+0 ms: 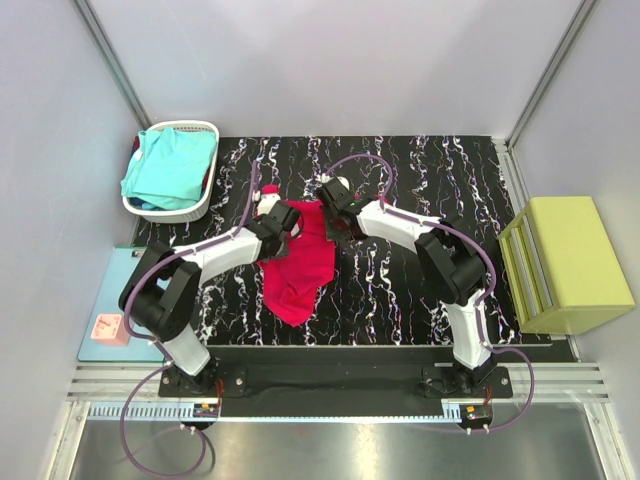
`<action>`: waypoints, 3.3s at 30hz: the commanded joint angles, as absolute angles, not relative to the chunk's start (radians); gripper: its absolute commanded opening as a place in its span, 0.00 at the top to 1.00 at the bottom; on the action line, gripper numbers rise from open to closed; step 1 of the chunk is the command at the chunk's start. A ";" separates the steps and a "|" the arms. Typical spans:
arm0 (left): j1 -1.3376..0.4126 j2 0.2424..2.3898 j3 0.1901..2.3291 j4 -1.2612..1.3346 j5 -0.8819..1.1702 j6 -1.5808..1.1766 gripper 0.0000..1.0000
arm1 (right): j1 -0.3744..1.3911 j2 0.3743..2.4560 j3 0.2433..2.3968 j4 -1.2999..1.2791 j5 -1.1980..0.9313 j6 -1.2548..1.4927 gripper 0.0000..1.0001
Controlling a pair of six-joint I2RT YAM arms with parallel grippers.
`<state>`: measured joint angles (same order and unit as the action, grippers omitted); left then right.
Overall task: Fold and stack the t-shirts
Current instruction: Flatten out the tshirt
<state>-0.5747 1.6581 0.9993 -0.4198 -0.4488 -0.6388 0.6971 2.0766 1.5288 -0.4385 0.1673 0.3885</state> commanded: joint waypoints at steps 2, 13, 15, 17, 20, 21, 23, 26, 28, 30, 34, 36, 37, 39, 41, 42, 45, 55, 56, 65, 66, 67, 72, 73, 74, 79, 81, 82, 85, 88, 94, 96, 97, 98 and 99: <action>-0.565 1.674 0.982 -0.416 -0.450 -0.669 0.73 | 0.693 2.020 1.528 -0.431 0.193 0.376 1.00; -0.563 1.709 0.968 -0.417 -0.406 -0.687 0.77 | 0.693 2.011 1.516 -0.431 0.195 0.374 1.00; -0.563 1.703 0.966 -0.419 -0.405 -0.687 0.88 | 0.693 2.008 1.513 -0.430 0.199 0.374 1.00; -0.561 1.692 0.962 -0.420 -0.408 -0.689 1.00 | 0.692 2.003 1.509 -0.431 0.201 0.376 1.00; -0.563 1.651 0.966 -0.434 -0.413 -0.678 1.00 | 0.693 1.994 1.509 -0.433 0.202 0.376 1.00; -0.564 1.634 0.971 -0.451 -0.417 -0.675 1.00 | 0.693 1.987 1.511 -0.436 0.206 0.377 1.00; -0.574 1.568 0.979 -0.468 -0.440 -0.660 1.00 | 0.693 1.952 1.522 -0.452 0.213 0.380 1.00; -0.597 1.452 1.000 -0.508 -0.478 -0.632 1.00 | 0.695 1.883 1.543 -0.479 0.228 0.385 1.00; -0.613 1.399 1.035 -0.544 -0.495 -0.615 1.00 | 0.695 1.849 1.560 -0.495 0.241 0.387 1.00; -0.624 1.341 1.084 -0.587 -0.521 -0.597 1.00 | 0.695 1.806 1.592 -0.523 0.258 0.382 1.00; -0.641 1.283 1.178 -0.652 -0.551 -0.577 1.00 | 0.696 1.741 1.638 -0.567 0.290 0.373 1.00; -0.644 1.264 1.239 -0.684 -0.560 -0.565 1.00 | 0.698 1.697 1.664 -0.578 0.308 0.365 1.00; -0.649 1.261 1.261 -0.695 -0.571 -0.557 1.00 | 0.698 1.681 1.673 -0.592 0.314 0.359 1.00; -0.652 1.256 1.336 -0.721 -0.584 -0.535 1.00 | 0.698 1.648 1.724 -0.613 0.331 0.341 1.00; -0.653 1.262 1.394 -0.739 -0.604 -0.500 1.00 | 0.698 1.625 1.809 -0.659 0.348 0.327 1.00; -0.653 1.269 1.464 -0.756 -0.610 -0.488 1.00 | 0.696 1.617 1.844 -0.675 0.353 0.313 1.00; -0.653 1.304 1.633 -0.807 -0.627 -0.445 1.00 | 0.698 1.606 1.995 -0.744 0.373 0.284 1.00; -0.693 1.351 1.891 -0.873 -0.633 -0.423 1.00 | 0.706 1.487 2.074 -0.793 0.385 0.284 1.00; -0.701 1.350 1.896 -0.870 -0.643 -0.423 1.00 | 0.707 1.455 2.054 -0.776 0.387 0.276 1.00; -0.761 1.352 1.788 -0.803 -0.683 -0.430 1.00 | 0.736 1.287 1.714 -0.551 0.445 0.267 1.00; -0.740 1.348 1.769 -0.799 -0.663 -0.436 1.00 | 0.698 1.305 1.723 -0.637 0.405 0.281 1.00; -0.726 1.367 1.761 -0.810 -0.610 -0.449 1.00 | 0.695 1.409 1.826 -0.726 0.393 0.294 1.00; -0.715 1.388 1.671 -0.844 -0.578 -0.494 1.00 | 0.695 1.430 1.697 -0.696 0.364 0.336 1.00; -0.715 1.384 1.628 -0.842 -0.571 -0.509 1.00 | 0.695 1.404 1.615 -0.671 0.348 0.345 1.00; -0.715 1.381 1.608 -0.836 -0.565 -0.515 1.00 | 0.695 1.404 1.596 -0.666 0.348 0.357 1.00; -0.718 1.344 1.485 -0.816 -0.543 -0.546 1.00 | 0.695 1.399 1.505 -0.661 0.359 0.370 1.00; -0.719 1.322 1.454 -0.781 -0.554 -0.535 1.00 | 0.690 1.378 1.467 -0.624 0.353 0.374 1.00; -0.718 1.312 1.442 -0.775 -0.558 -0.525 1.00 | 0.687 1.405 1.483 -0.646 0.344 0.370 1.00; -0.703 1.339 1.520 -0.765 -0.563 -0.474 1.00 | 0.684 1.448 1.563 -0.686 0.417 0.324 1.00; -0.680 1.416 1.740 -0.802 -0.566 -0.405 1.00 | 0.655 1.512 1.802 -0.707 0.419 0.260 1.00; -0.676 1.533 2.184 -0.913 -0.563 -0.392 1.00 | 0.664 1.586 2.189 -0.805 0.400 0.273 1.00; -0.680 1.504 2.203 -0.913 -0.548 -0.416 1.00 | 0.676 1.571 2.215 -0.815 0.413 0.270 1.00; -0.684 1.491 2.204 -0.916 -0.548 -0.428 1.00 | 0.689 1.550 2.217 -0.812 0.426 0.262 1.00; -0.704 1.479 2.204 -0.914 -0.554 -0.428 1.00 | 0.692 1.539 2.217 -0.811 0.436 0.259 1.00; -0.713 1.462 2.209 -0.913 -0.577 -0.420 1.00 | 0.695 1.516 2.215 -0.810 0.446 0.258 1.00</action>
<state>-0.6857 1.5249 2.1647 -0.8978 -0.5499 -0.4217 0.6716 1.5768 2.1857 -0.7837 0.3908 0.2821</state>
